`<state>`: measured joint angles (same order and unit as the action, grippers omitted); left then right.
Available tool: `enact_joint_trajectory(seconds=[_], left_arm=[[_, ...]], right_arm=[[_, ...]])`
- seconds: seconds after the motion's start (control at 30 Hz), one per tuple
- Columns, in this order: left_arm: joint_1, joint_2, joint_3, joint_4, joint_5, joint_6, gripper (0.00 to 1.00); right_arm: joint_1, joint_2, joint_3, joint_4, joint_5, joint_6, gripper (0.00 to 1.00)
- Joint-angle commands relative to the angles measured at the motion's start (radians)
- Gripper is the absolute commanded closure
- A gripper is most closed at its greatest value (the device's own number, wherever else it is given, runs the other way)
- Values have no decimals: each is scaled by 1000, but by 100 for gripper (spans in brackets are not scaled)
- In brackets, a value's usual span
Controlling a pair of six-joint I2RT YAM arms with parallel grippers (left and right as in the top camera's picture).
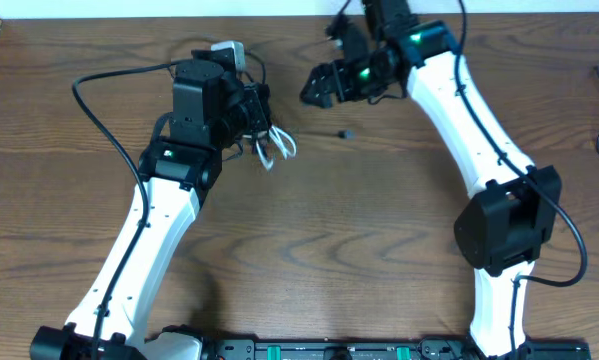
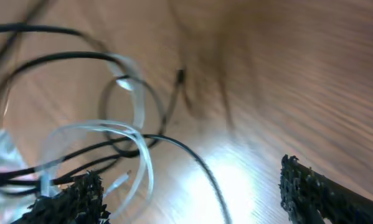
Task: Untangle cables
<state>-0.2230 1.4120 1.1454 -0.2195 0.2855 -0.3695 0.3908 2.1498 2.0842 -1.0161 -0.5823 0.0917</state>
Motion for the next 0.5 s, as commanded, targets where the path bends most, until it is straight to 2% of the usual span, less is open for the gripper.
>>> enact_joint_trajectory(seconds=[0.0, 0.1, 0.3, 0.47], left_arm=[[27, 3, 20, -13, 13, -27, 92], [50, 3, 20, -20, 13, -61, 92], [90, 3, 20, -19, 13, -163, 92], [94, 4, 20, -15, 12, -217, 92]], right_arm=[[3, 13, -6, 1, -100, -113, 15], [3, 13, -6, -2, -207, -213, 18], [16, 13, -6, -65, -263, -335, 18], [72, 13, -7, -76, -257, -362, 15]])
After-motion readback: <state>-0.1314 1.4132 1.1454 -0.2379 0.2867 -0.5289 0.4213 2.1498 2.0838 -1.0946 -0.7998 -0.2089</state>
